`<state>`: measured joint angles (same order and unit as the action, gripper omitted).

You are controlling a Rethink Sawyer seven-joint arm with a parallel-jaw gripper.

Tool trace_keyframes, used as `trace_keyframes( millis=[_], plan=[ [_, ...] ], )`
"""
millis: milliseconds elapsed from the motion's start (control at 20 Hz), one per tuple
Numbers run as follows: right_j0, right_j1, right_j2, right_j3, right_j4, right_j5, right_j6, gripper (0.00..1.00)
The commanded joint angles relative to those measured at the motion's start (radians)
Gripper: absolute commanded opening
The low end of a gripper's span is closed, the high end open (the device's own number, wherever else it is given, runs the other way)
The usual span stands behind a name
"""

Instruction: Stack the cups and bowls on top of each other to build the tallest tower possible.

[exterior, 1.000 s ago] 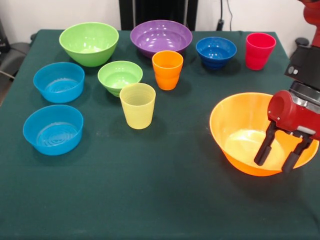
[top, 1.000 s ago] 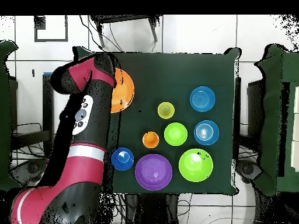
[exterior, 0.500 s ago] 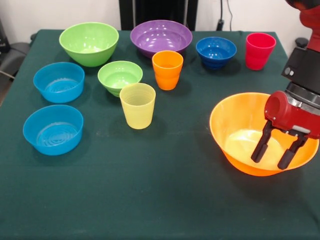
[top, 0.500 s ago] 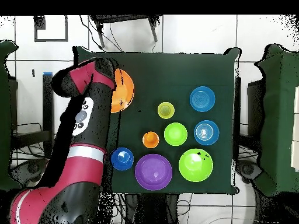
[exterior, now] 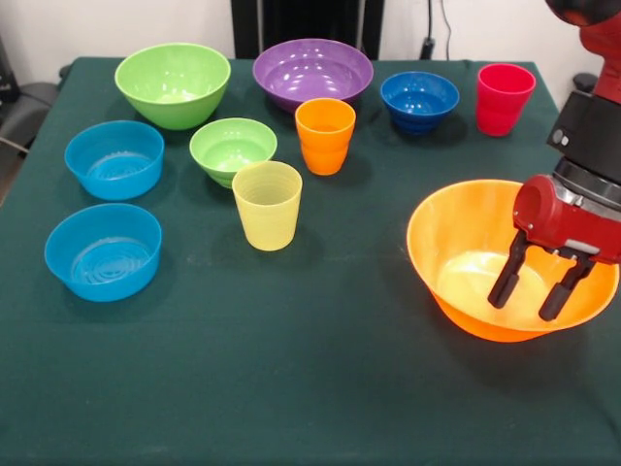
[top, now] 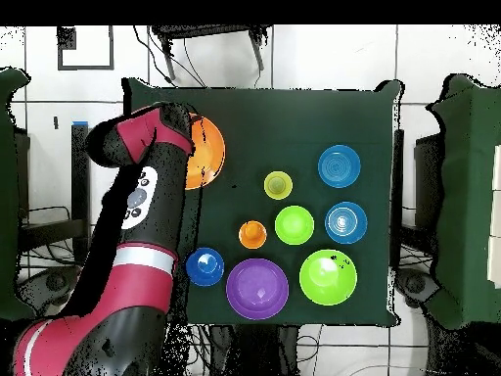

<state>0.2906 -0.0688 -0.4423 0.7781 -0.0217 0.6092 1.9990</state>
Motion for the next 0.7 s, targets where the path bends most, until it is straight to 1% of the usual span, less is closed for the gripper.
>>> trace_keyframes(
  millis=[50, 200, 550, 650, 700],
  plan=[
    [0.011, 0.005, 0.146, 0.115, 0.022, 0.016, 0.084, 1.0],
    [0.005, 0.002, 0.166, 0.126, 0.034, -0.005, 0.096, 1.0],
    [0.013, -0.004, 0.163, 0.125, 0.042, -0.026, 0.126, 1.0],
    [0.01, -0.017, 0.173, 0.139, 0.039, -0.046, 0.112, 1.0],
    [0.008, -0.017, 0.172, 0.136, 0.038, -0.04, 0.105, 1.0]
  ],
)
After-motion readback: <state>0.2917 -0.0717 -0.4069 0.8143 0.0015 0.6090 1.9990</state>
